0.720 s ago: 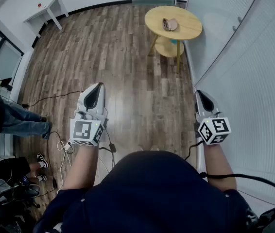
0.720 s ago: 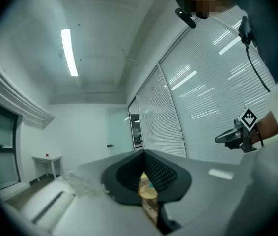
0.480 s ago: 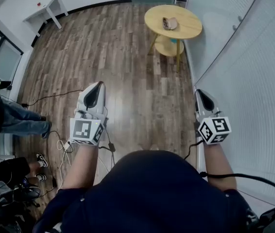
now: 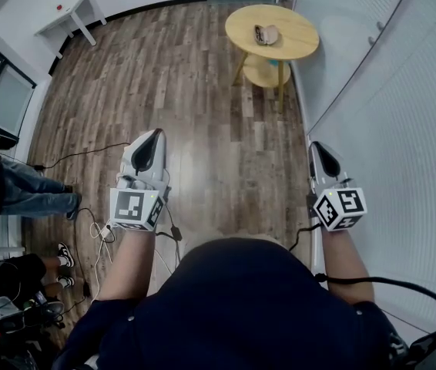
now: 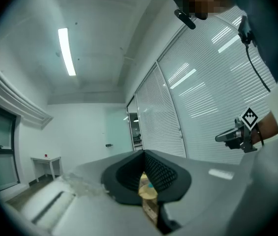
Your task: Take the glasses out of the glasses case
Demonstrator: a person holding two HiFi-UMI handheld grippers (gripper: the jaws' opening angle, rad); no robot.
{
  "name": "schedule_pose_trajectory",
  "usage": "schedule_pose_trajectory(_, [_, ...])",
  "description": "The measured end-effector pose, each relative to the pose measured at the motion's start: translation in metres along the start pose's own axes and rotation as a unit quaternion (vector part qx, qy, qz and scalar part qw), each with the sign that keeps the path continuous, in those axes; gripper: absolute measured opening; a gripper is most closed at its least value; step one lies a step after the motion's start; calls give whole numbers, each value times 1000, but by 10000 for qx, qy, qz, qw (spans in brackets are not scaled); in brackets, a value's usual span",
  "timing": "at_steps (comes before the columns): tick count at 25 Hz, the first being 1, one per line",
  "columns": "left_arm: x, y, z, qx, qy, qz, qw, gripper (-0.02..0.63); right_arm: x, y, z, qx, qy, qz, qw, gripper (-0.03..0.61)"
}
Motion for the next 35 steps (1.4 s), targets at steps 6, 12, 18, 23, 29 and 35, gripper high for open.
schedule_pose_trajectory(6, [18, 10, 20, -57, -37, -57, 10000, 4, 25, 14, 5, -70, 70, 86, 9999, 9])
schedule_pose_trajectory(12, [15, 18, 60, -231, -1, -53, 9997, 3, 55, 25, 25, -191, 168, 277, 9993, 9])
schedule_pose_trajectory(18, [-9, 29, 114, -186, 214, -102, 9995, 4, 69, 31, 64, -328, 297, 280, 9986, 9])
schedule_pose_trajectory(23, [-41, 29, 167, -191, 408, -108, 9989, 4, 81, 17, 112, -347, 404, 212, 9984, 9])
schedule_pose_trajectory(29, [-87, 23, 240, -151, 683, -122, 9975, 3, 92, 3, 178, -409, 561, 228, 9973, 9])
schedule_pose_trajectory(35, [-143, 19, 301, 4, 890, -188, 9959, 3, 95, -15, 247, -398, 743, 134, 9963, 9])
Point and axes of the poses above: the fingertips, and each gripper's own axes: z forward along the fingers, x to its right, y out of its underside, the point moved 8 cm from there along -z, backward along the fingers, and after that the axes turned 9 degrees about -z, right-handed, at the moved point
